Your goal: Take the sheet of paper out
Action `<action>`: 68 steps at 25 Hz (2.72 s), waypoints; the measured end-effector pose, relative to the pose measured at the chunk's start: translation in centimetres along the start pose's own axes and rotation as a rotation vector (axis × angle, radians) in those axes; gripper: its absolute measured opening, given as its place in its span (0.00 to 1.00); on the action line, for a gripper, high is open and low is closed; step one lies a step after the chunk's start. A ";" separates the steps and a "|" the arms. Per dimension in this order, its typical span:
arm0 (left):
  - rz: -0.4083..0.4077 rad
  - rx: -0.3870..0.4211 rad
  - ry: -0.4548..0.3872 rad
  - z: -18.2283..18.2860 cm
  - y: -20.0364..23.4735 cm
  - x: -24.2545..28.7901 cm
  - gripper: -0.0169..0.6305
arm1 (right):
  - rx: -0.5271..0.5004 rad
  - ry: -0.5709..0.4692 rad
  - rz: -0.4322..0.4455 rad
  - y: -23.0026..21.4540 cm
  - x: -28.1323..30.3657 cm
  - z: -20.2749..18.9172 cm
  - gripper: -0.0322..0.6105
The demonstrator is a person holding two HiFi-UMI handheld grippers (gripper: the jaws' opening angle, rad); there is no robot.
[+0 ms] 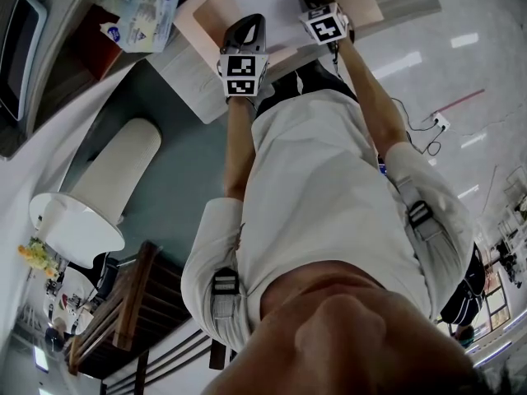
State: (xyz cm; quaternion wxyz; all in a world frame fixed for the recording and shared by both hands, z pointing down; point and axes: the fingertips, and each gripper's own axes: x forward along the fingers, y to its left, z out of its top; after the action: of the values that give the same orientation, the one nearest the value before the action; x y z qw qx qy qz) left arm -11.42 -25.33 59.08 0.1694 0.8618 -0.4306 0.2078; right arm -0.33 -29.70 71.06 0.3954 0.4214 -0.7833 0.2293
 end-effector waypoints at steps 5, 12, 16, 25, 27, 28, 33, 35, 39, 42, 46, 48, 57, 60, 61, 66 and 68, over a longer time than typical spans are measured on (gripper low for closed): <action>-0.011 0.009 -0.002 0.3 -0.3 0.4 0.06 | -0.005 -0.040 -0.017 -0.7 -1.0 1.0 0.08; -0.030 0.013 -0.019 1.3 -0.9 0.6 0.06 | 0.011 -0.053 -0.041 -1.4 -2.5 1.0 0.08; -0.041 0.010 -0.022 1.8 -1.2 0.7 0.06 | 0.018 -0.079 -0.059 -1.8 -3.6 1.4 0.08; -0.069 0.002 -0.063 3.6 -1.9 0.6 0.06 | 0.015 -0.139 -0.090 -2.5 -6.8 2.6 0.08; -0.071 0.007 -0.069 4.1 -2.1 0.4 0.06 | 0.017 -0.156 -0.093 -2.6 -7.6 3.0 0.08; -0.071 0.011 -0.074 4.4 -2.1 0.3 0.06 | 0.018 -0.165 -0.094 -2.6 -8.0 3.2 0.08; -0.066 0.022 -0.104 5.9 -2.3 -0.6 0.06 | 0.015 -0.209 -0.095 -2.4 -10.0 4.2 0.08; -0.065 0.027 -0.117 6.5 -2.4 -1.0 0.06 | 0.015 -0.232 -0.096 -2.3 -11.0 4.8 0.08; -0.064 0.035 -0.141 7.8 -2.8 -1.8 0.06 | 0.017 -0.278 -0.092 -1.8 -12.9 5.9 0.08; -0.062 0.039 -0.163 8.8 -3.0 -2.5 0.06 | 0.014 -0.309 -0.085 -1.4 -14.4 6.7 0.08; -0.056 0.043 -0.186 9.9 -3.4 -3.4 0.06 | 0.012 -0.353 -0.073 -0.8 -16.4 7.6 0.08; -0.049 0.043 -0.194 10.3 -3.5 -3.8 0.06 | 0.003 -0.377 -0.069 -0.4 -17.5 8.2 0.08; -0.012 0.038 -0.233 12.3 -3.6 -6.5 0.06 | -0.030 -0.470 -0.047 1.5 -21.9 10.6 0.08; 0.002 0.038 -0.253 13.2 -3.4 -7.4 0.06 | -0.042 -0.506 -0.047 1.9 -23.6 11.5 0.08; 0.008 0.039 -0.259 13.5 -3.4 -7.8 0.06 | -0.044 -0.518 -0.047 2.0 -24.1 11.8 0.08; 0.031 0.051 -0.287 15.4 -3.3 -9.4 0.06 | -0.050 -0.576 -0.037 2.9 -26.7 13.4 0.08; 0.039 0.058 -0.291 16.1 -3.3 -9.9 0.06 | -0.058 -0.600 -0.033 3.1 -27.6 14.1 0.08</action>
State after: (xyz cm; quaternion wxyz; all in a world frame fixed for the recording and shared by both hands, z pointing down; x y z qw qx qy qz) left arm -10.68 -24.36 39.92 0.0762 0.8788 -0.4613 0.0960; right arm 0.23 -24.54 40.35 0.1621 0.4715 -0.8643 0.0656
